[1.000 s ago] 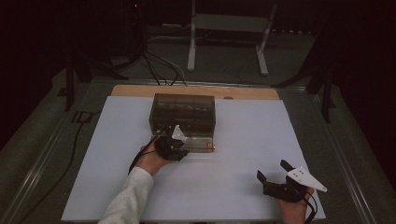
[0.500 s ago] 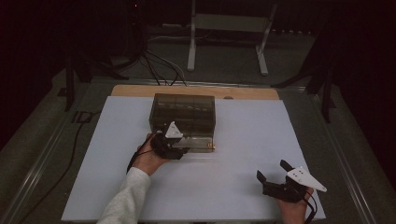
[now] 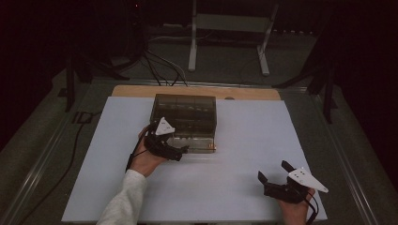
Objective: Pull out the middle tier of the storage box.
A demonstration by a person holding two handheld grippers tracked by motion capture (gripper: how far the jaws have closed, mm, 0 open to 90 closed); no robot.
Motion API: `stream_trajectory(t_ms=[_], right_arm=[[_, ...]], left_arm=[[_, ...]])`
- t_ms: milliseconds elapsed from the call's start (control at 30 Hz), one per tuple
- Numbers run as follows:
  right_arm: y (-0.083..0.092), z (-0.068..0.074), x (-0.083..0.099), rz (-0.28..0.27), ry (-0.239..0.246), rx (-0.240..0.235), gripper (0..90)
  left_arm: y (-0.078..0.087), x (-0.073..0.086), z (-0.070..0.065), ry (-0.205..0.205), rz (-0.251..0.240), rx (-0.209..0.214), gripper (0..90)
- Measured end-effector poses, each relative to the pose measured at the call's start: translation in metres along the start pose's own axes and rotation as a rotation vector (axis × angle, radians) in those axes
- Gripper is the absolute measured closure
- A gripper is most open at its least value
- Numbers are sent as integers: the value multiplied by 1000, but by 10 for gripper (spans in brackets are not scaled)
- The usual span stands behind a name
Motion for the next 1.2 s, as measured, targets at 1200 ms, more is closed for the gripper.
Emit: stream_trajectory(t_ms=[1200], right_arm=[[0,0,-1,-5,-6,4,0]], left_arm=[[80,36,36,52,-163,-162,5]])
Point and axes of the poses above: each handheld gripper's, and its own axes: y roughly backward along the jaws, x roughly out of its underside, z roughly to its left, the point moved 9 cm from there along -y, roughly forward along the jaws, and after that the axes turned 13 degrees about -z, right-handed, at the moved point
